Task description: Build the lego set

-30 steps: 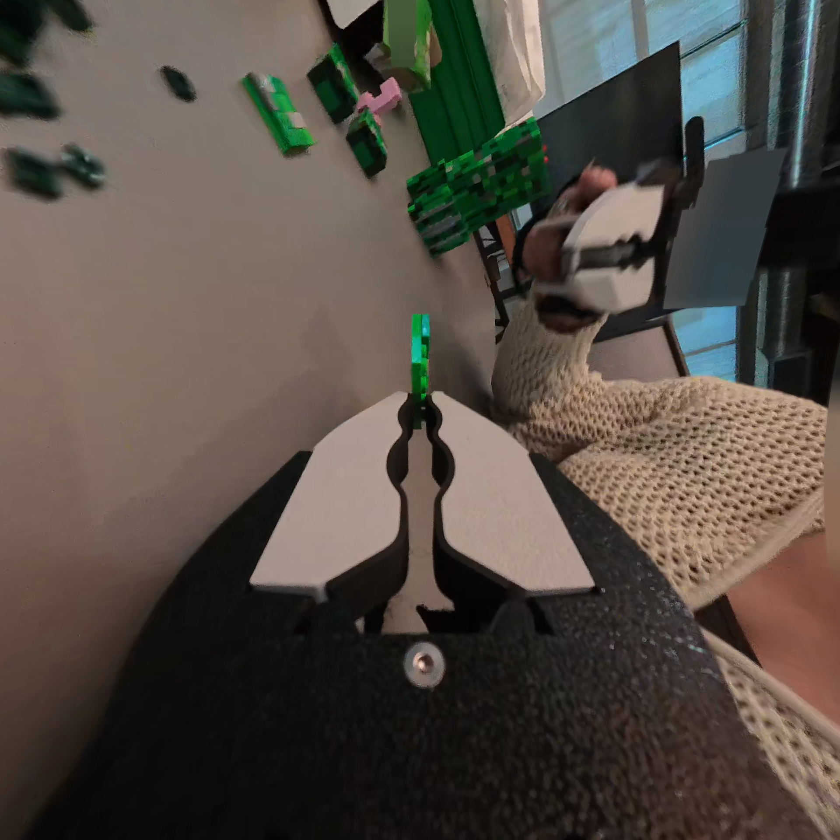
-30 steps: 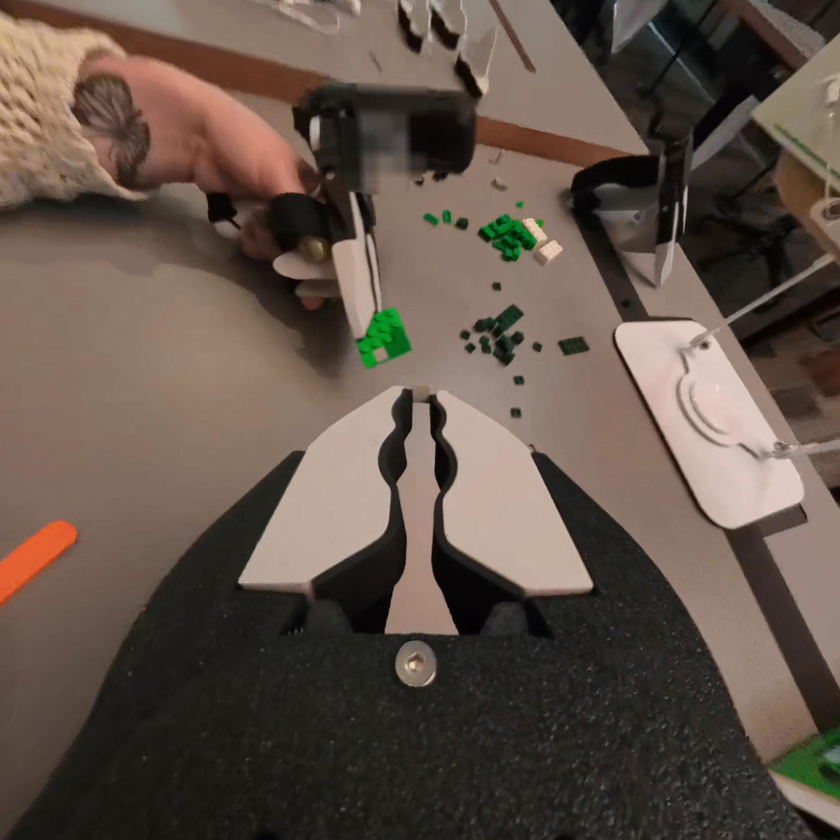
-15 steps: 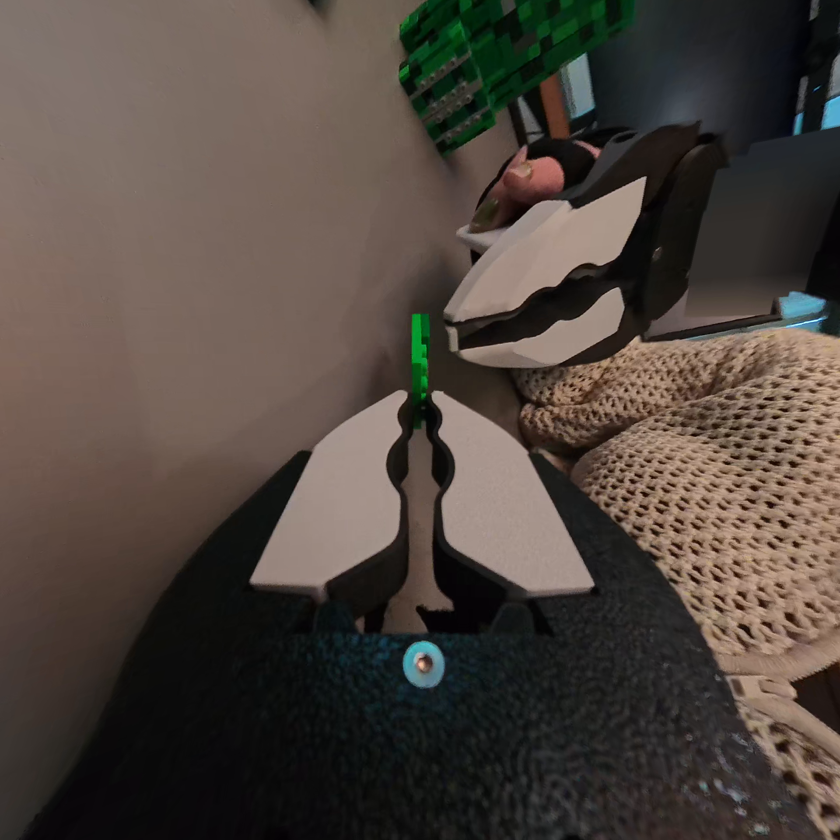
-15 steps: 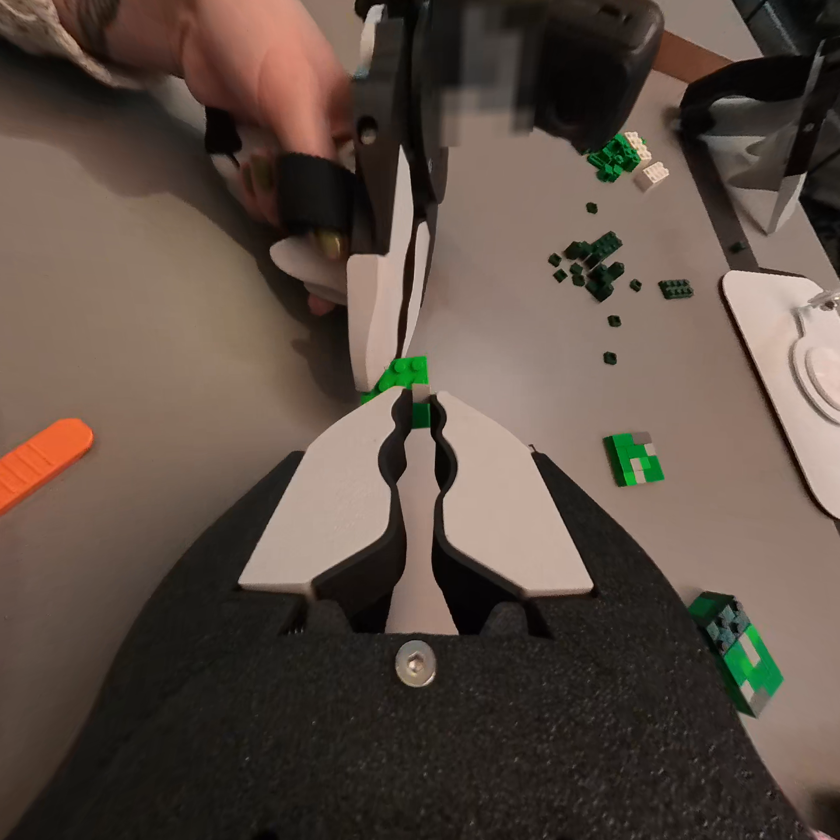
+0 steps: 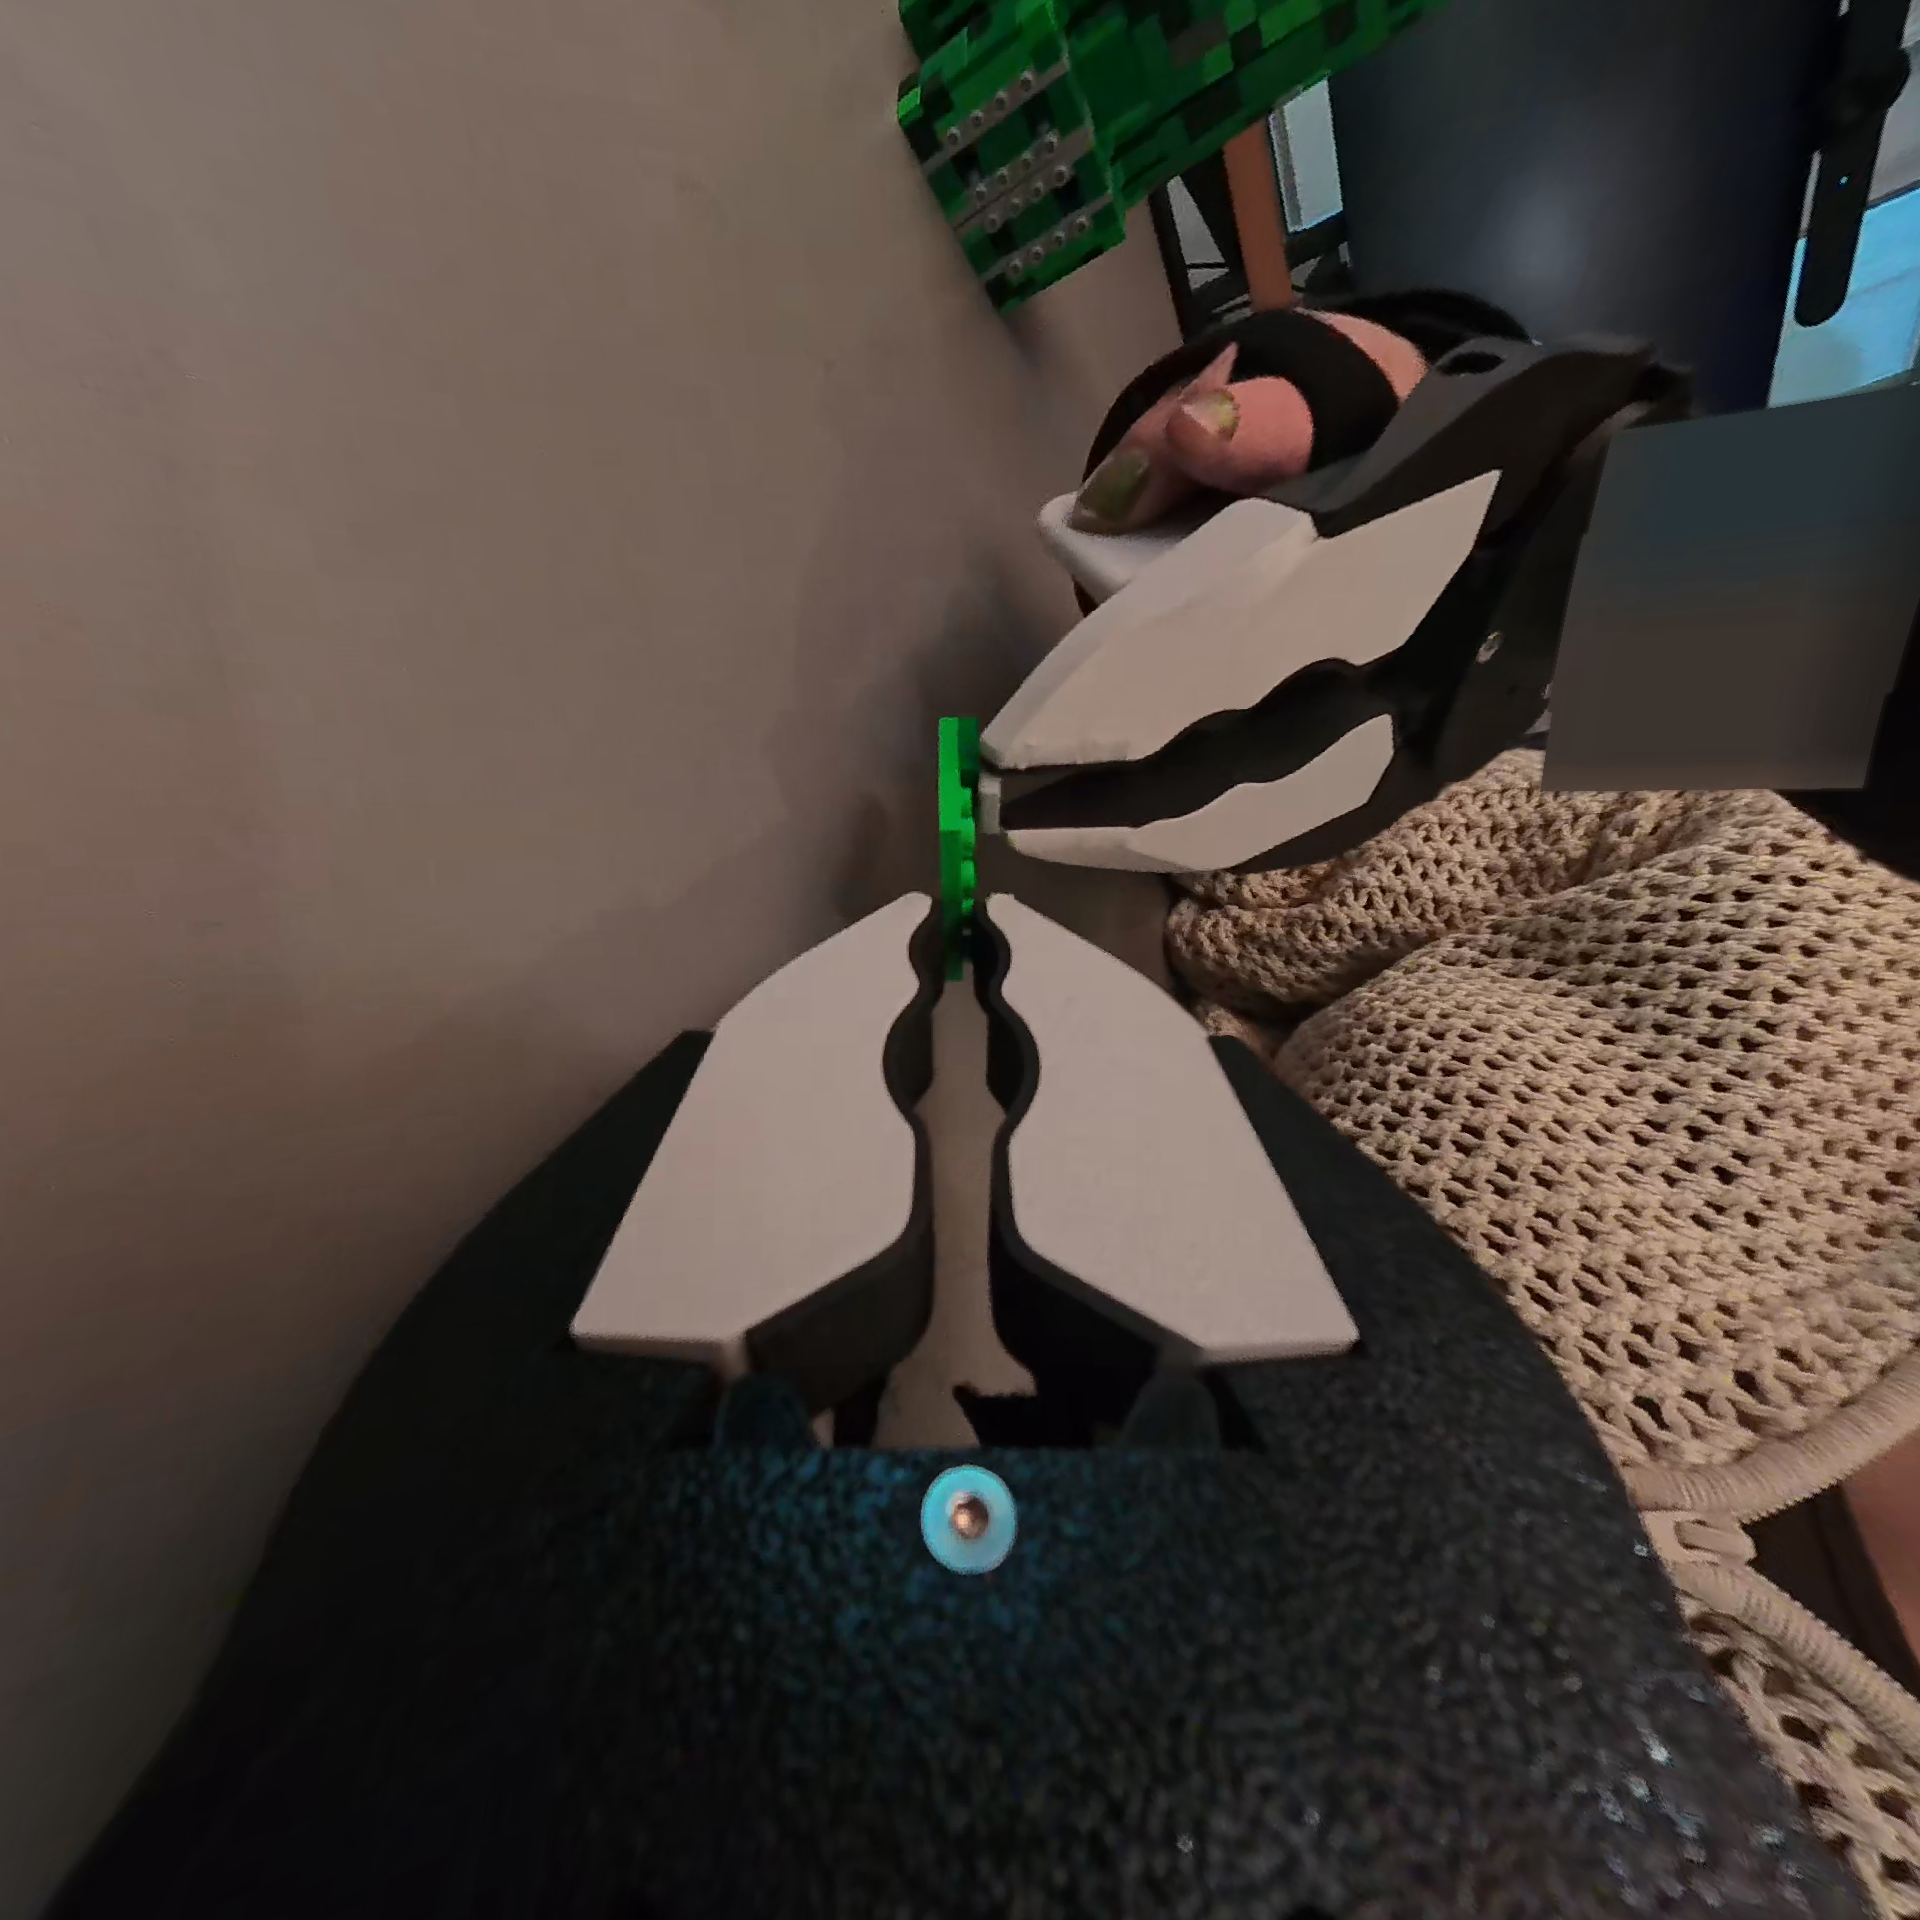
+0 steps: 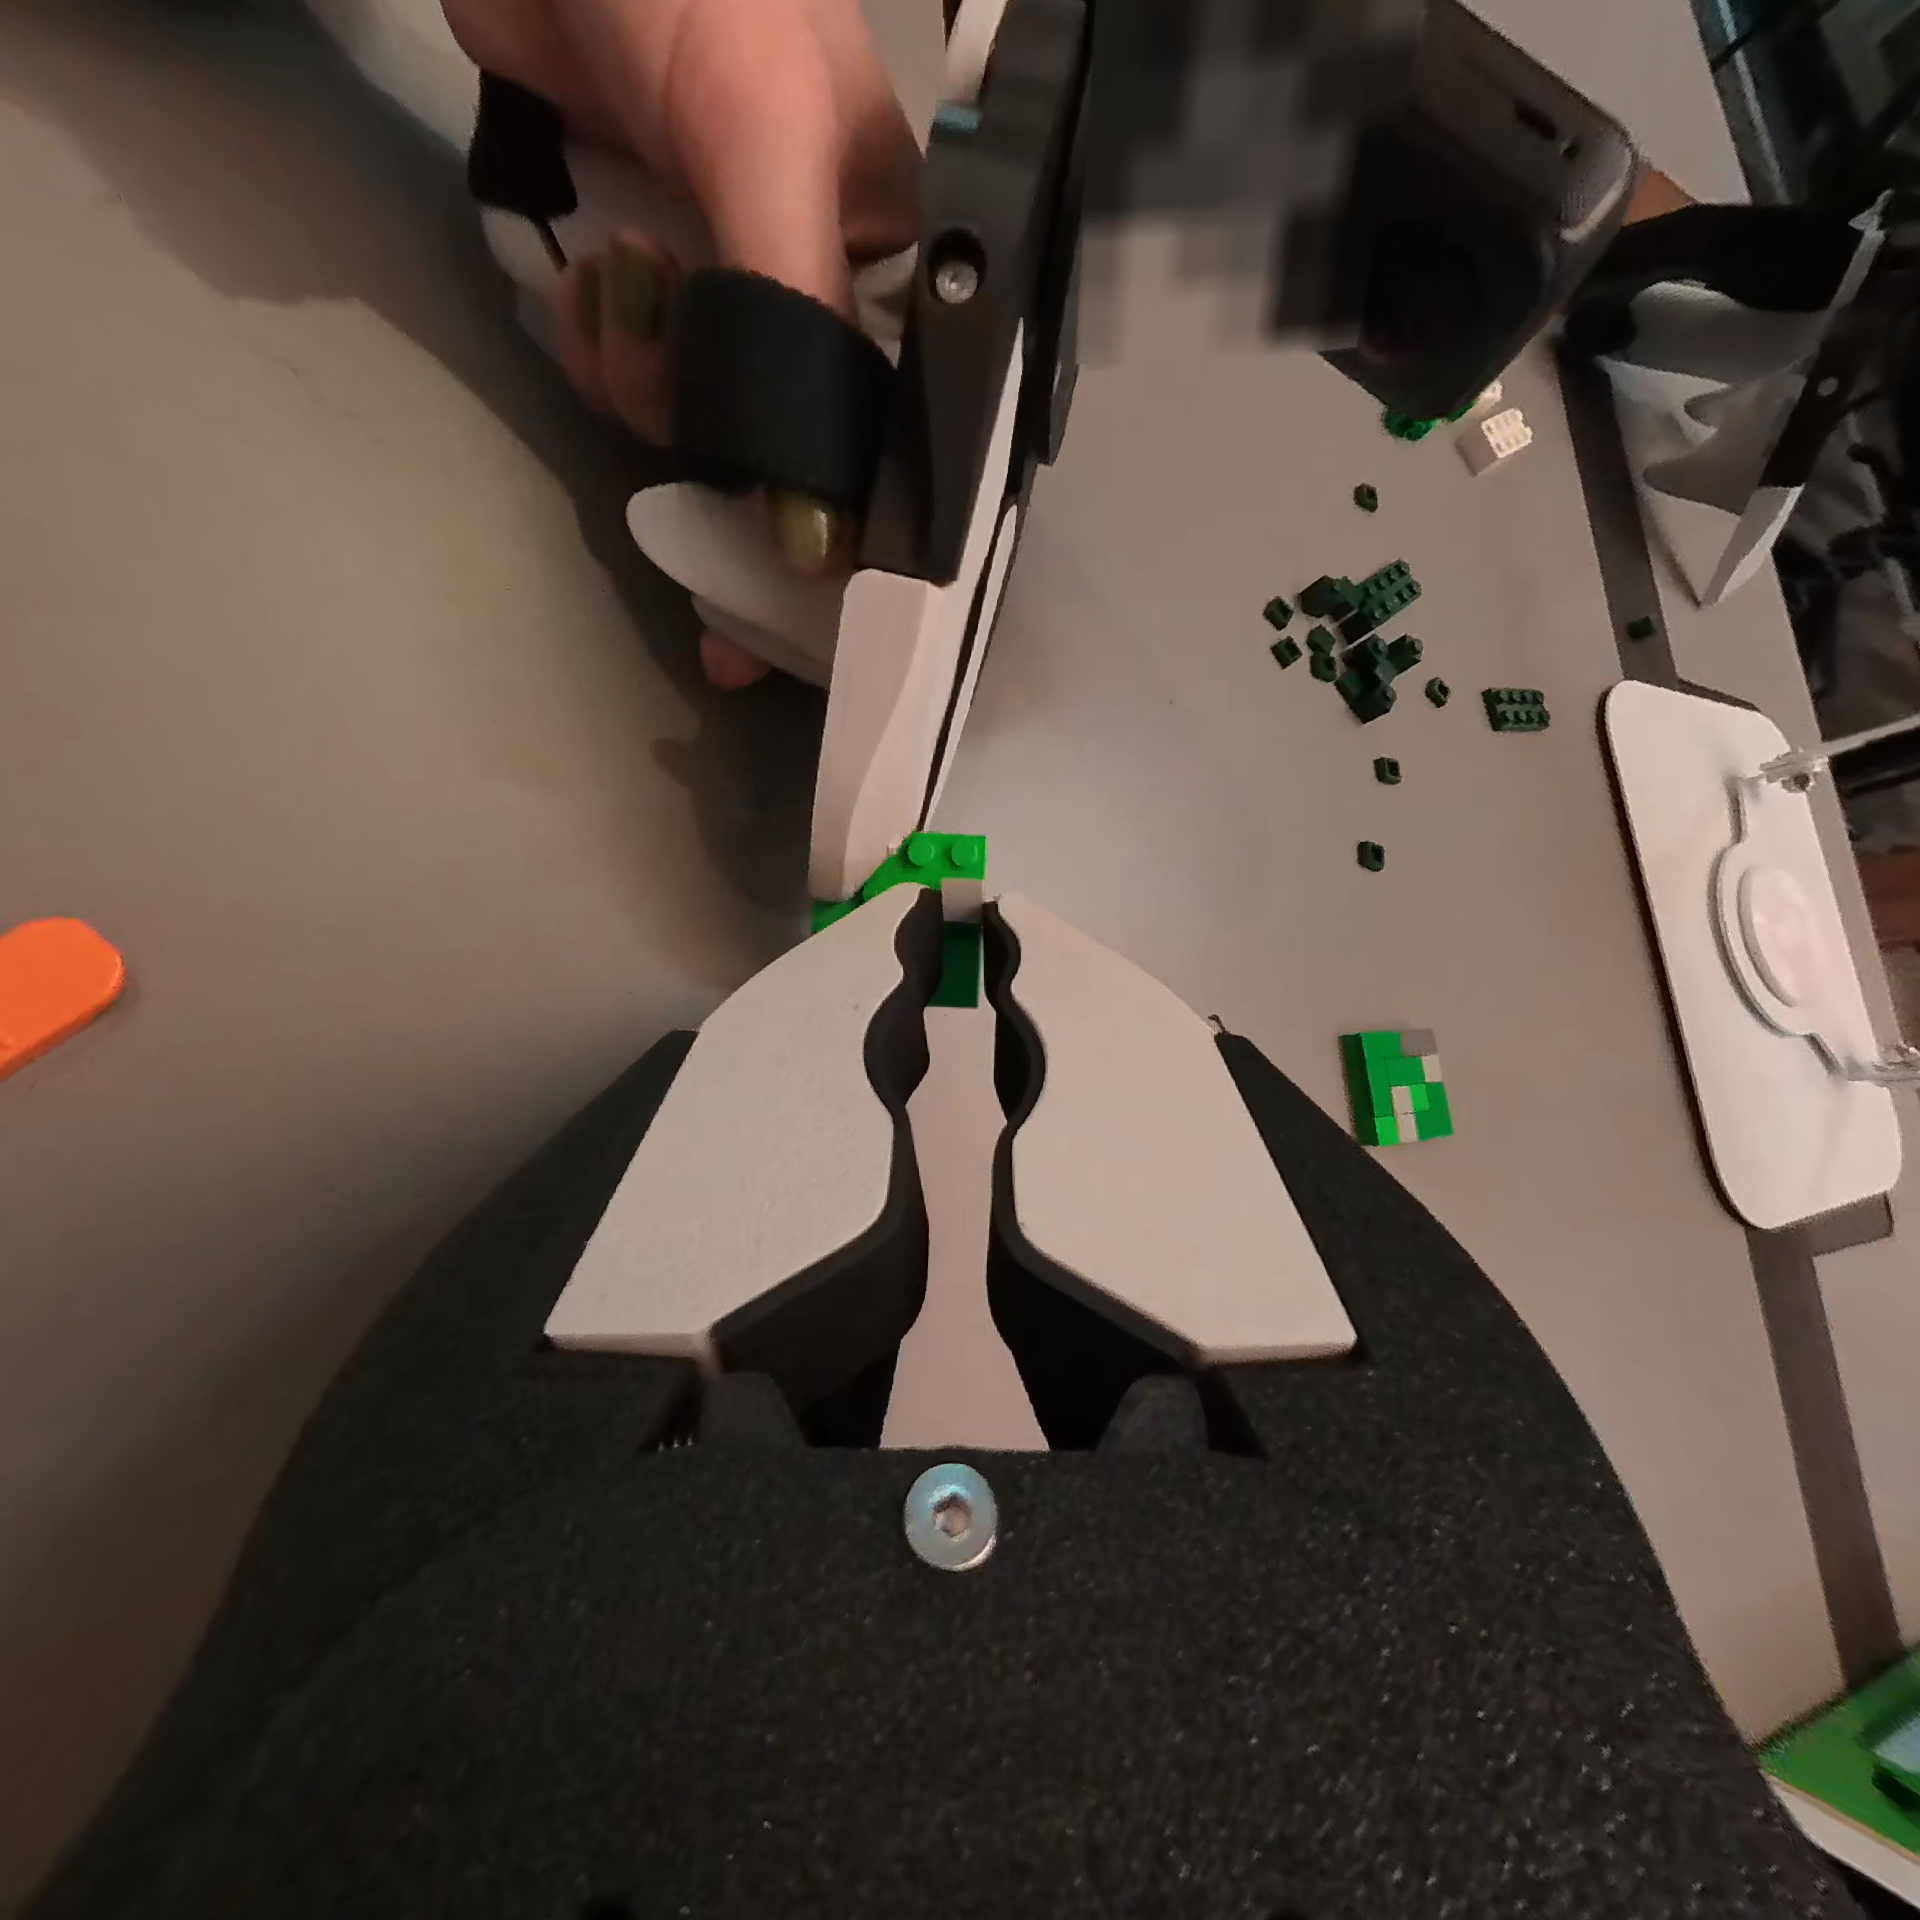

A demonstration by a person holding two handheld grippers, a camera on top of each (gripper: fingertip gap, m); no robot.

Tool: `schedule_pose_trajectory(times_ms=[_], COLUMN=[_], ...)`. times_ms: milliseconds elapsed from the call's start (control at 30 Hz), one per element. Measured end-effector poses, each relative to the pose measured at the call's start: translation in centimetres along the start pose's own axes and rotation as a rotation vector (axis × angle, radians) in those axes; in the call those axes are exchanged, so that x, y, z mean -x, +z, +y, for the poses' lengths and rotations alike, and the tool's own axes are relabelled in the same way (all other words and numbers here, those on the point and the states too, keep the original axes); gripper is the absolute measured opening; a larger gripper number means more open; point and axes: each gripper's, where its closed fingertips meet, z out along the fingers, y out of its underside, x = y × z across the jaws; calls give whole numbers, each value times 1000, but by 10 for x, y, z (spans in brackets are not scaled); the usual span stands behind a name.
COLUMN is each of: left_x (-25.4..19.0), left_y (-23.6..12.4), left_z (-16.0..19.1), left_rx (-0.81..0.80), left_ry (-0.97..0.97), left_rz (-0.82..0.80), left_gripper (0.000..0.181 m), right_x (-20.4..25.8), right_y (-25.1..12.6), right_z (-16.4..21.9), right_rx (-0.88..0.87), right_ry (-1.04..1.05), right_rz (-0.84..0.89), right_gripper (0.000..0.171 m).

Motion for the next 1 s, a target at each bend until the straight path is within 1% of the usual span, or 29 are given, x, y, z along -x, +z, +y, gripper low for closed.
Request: schedule_pose_trajectory(times_ms=[100,367,433,600,633,700,767,833,900,1000], left_x=[0,0,0,-1,-1,-2,-3,-4,-5,-5], left_y=[0,0,0,0,0,0,-1,-1,-1,-1], left_z=[0,0,0,1,1,2,3,4,5,6], left_rx=[-1,-2,1,6,8,10,16,20,28,36], left_ry=[-9,-12,-7,2,5,11,21,30,42,56], left_rz=[5,9,7,9,12,17,26,35,41,41], left_gripper=[4,4,4,4,4,4,4,4,4,4], right_x=[0,0,-2,-1,-2,-2,-1,-2,0,8], right_y=[2,2,1,-4,-6,-11,-17,-20,-15,-8], right_z=[1,2,2,5,5,1,-10,-14,-8,-5], right_rx=[38,65,65,40,14,-94,-243,-331,-330,-299], right_ry=[-2,18,26,91,140,291,517,738,842,891], right_rz=[0,0,7,-35,-60,-138,-284,-436,-504,-570], right_gripper=[7,9,14,19,20,22,28,35,38,33])
